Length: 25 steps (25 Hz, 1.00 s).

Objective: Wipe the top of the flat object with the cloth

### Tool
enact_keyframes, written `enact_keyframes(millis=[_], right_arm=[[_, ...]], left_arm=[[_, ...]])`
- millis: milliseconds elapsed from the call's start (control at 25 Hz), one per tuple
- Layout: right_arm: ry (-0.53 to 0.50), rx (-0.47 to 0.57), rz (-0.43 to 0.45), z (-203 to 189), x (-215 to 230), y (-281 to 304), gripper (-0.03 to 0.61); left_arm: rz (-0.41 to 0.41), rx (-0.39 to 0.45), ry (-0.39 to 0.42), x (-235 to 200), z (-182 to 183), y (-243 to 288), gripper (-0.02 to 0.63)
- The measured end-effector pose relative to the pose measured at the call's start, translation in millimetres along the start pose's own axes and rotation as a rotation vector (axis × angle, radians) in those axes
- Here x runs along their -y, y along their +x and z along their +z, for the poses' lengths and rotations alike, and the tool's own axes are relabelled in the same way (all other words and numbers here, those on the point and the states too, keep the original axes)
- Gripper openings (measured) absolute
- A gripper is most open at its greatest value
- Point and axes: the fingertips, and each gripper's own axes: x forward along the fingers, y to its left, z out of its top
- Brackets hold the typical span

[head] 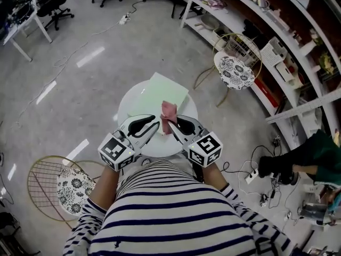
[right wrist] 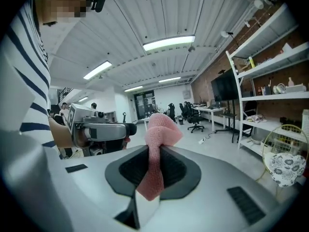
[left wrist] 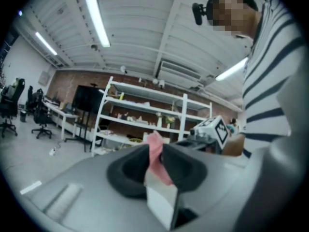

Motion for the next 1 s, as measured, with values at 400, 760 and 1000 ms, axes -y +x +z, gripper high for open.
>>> enact_keyframes(millis=[400,760,1000], right_arm=[[-0.064,0.027,0.025,21,-16,0,0.049],[-0.132,0.008,0.020,21,-31,2,0.049],[-0.131,0.010,0.000,21,-25,0,0.049]], left_arm=[[0.031,0.025,-0.008,7,5,-16,0.087],[0.018,0.036,-0.022,9,1,-22,0.087],[-0.007,0.023,-0.020,8,-1,-13,0.087]])
